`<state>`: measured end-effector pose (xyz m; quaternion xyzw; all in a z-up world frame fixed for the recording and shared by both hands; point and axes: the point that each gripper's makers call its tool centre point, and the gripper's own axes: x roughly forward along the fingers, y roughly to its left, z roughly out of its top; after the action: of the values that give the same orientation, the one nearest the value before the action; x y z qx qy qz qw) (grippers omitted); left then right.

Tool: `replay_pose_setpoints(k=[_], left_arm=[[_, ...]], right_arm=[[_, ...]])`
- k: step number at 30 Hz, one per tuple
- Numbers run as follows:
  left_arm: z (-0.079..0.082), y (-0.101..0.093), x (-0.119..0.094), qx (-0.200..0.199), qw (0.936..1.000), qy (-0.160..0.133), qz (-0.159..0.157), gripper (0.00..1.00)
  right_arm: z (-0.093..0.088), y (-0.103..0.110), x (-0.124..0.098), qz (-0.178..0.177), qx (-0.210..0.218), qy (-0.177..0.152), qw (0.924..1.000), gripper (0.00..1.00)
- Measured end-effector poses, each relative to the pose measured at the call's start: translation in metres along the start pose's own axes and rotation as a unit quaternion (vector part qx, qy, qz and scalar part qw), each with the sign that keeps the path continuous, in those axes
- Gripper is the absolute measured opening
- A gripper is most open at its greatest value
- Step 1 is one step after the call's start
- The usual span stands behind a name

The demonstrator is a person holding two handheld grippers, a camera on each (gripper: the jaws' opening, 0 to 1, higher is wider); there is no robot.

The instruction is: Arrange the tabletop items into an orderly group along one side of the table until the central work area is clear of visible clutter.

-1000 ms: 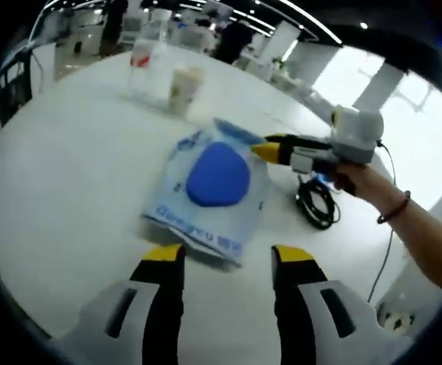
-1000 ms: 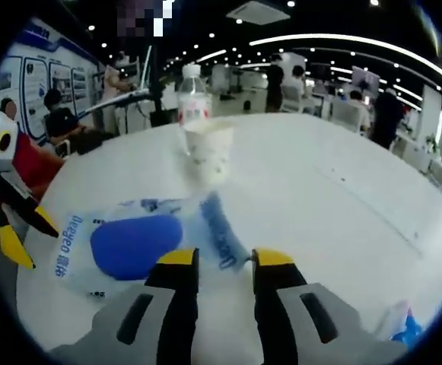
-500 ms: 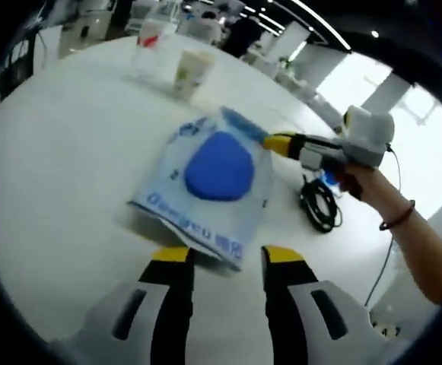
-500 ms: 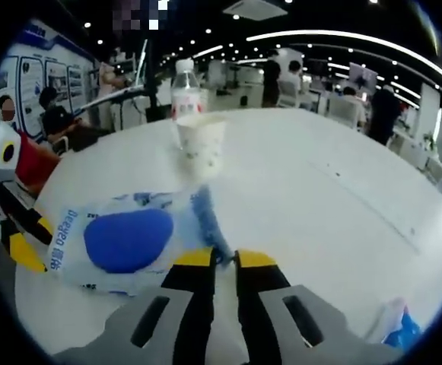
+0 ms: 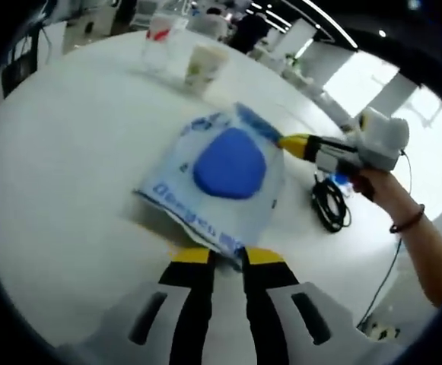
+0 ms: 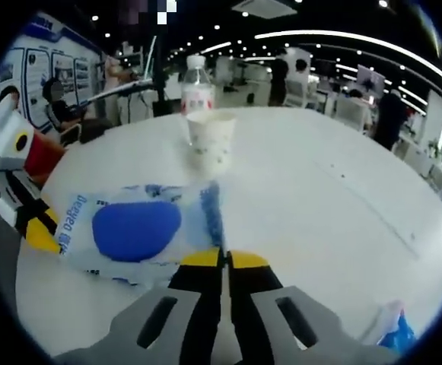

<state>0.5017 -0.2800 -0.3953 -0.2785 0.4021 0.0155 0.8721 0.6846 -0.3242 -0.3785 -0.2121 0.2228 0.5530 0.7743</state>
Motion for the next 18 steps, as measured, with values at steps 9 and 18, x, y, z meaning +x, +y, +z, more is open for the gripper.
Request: replay_pose_setpoints(k=[9,18], left_arm=[[0.006,0.004,-0.007,-0.026,0.9997,-0.002,-0.004,0.02],[0.019,-0.002,-0.017,-0.036,0.999,-0.019,-0.02,0.0]], right_arm=[[0.001,0.002,-0.006,-0.007,-0.004,0.01,0.9999,0.01],[0.01,-0.002,-0.019,-0.027,-0.004,0.002,0.9996,0.01]])
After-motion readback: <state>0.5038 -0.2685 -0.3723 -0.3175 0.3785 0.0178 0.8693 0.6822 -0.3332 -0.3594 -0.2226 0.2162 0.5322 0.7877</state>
